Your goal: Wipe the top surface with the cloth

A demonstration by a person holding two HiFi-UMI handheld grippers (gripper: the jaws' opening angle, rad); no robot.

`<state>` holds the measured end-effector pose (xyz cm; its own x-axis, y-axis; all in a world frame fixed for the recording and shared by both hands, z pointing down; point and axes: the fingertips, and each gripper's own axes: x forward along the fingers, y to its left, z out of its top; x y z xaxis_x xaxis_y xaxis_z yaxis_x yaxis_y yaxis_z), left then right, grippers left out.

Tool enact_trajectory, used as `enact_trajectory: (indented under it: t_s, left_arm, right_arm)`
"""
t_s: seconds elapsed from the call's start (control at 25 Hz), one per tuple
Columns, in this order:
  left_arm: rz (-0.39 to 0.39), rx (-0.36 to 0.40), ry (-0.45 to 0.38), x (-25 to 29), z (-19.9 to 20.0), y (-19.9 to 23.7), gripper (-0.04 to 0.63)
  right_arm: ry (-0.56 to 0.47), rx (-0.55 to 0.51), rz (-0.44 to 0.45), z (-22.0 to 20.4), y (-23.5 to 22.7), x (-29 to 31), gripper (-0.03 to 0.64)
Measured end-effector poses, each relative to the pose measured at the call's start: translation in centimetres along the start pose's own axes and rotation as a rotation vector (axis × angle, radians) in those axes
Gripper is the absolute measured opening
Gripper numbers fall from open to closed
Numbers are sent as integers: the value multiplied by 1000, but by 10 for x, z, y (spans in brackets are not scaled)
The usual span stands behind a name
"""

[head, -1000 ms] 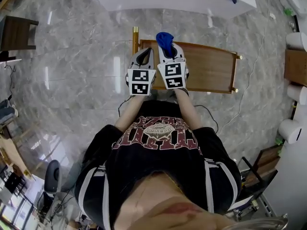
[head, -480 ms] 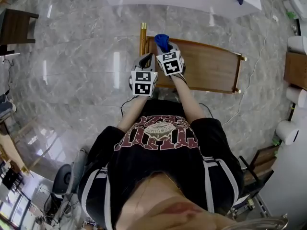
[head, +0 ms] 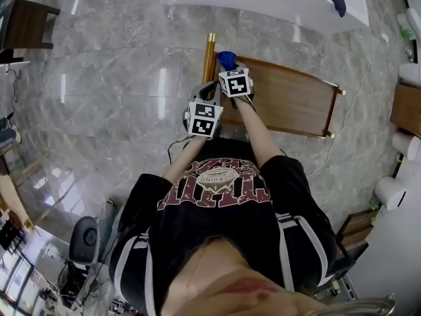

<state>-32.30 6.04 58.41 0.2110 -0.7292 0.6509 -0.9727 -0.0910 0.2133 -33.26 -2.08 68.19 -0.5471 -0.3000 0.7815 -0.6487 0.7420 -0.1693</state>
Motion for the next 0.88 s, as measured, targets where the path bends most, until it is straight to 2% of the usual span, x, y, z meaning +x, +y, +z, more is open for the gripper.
enact_trajectory:
  t_s: [0.2, 0.52, 0.64, 0.76, 0.88]
  left_arm:
    - [23, 19, 7, 4, -1, 0, 49]
    - [119, 2, 11, 6, -1, 6, 49]
    - [147, -22, 11, 6, 0, 4, 49]
    - [182, -2, 40, 9, -2, 2, 49]
    - [204, -20, 60, 13, -1, 2, 49]
  right_arm:
    - [29, 44, 23, -4, 0, 16, 63]
    - [77, -78, 39, -13, 1, 38, 64]
    - [81, -69, 49, -15, 1, 38, 64]
    - [78, -37, 73, -16, 1, 38, 64]
    - [62, -60, 84, -14, 0, 37, 64]
